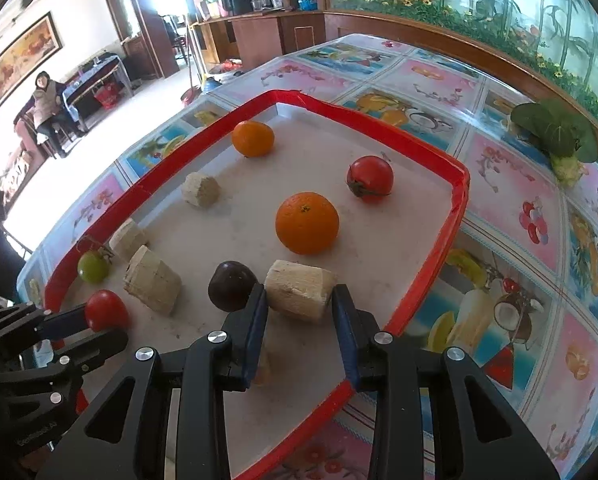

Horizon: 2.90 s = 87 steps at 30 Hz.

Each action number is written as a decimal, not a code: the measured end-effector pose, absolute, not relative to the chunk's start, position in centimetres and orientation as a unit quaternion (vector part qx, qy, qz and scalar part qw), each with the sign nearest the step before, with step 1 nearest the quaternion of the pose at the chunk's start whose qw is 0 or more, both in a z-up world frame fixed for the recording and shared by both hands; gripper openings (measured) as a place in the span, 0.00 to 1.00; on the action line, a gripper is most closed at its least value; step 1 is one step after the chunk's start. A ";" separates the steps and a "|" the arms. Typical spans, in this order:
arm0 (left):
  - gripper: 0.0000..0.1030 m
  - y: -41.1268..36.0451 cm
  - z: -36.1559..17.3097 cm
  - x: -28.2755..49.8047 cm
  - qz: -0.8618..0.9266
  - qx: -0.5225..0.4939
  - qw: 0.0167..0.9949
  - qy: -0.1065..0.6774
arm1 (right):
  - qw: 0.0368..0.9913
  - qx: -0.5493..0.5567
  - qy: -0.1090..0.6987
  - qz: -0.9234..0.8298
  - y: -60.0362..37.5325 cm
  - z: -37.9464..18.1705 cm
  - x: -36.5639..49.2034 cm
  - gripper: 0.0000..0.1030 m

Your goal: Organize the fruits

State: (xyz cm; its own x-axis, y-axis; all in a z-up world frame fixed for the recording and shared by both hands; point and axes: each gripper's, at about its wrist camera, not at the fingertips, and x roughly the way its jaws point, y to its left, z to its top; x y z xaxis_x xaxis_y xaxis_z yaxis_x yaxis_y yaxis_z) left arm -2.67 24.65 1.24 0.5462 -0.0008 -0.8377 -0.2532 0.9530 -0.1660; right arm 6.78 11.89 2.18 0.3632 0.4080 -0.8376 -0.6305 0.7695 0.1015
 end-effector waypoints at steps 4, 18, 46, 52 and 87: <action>0.34 24.8 1.3 -2.6 0.068 -0.140 0.867 0.473 | 0.818 -0.122 0.470 0.308 12.0 2.2 6.9 0.31; 0.67 25.0 2.3 -2.7 0.050 -0.135 0.876 0.460 | 0.835 -0.114 0.464 0.273 10.7 4.2 5.3 0.33; 0.97 19.6 3.8 -12.2 0.110 -0.092 0.876 0.460 | 0.837 -0.130 0.472 0.246 4.2 5.1 -8.0 0.66; 0.97 18.0 3.4 -12.5 0.139 -0.042 0.870 0.471 | 0.830 -0.151 0.478 0.243 4.1 4.9 -8.4 0.66; 0.97 18.2 2.0 -10.1 0.078 -0.044 0.849 0.520 | 0.815 -0.239 0.474 0.232 5.6 4.5 -6.4 0.66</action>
State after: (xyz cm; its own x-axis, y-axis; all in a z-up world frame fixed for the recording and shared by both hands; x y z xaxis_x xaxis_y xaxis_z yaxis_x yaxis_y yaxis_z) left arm -10.10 18.20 2.01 0.4460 0.0876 -0.8908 -0.1784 0.9839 0.0074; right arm -6.37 5.59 4.54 0.4436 0.1522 -0.8832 -0.6052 0.7777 -0.1700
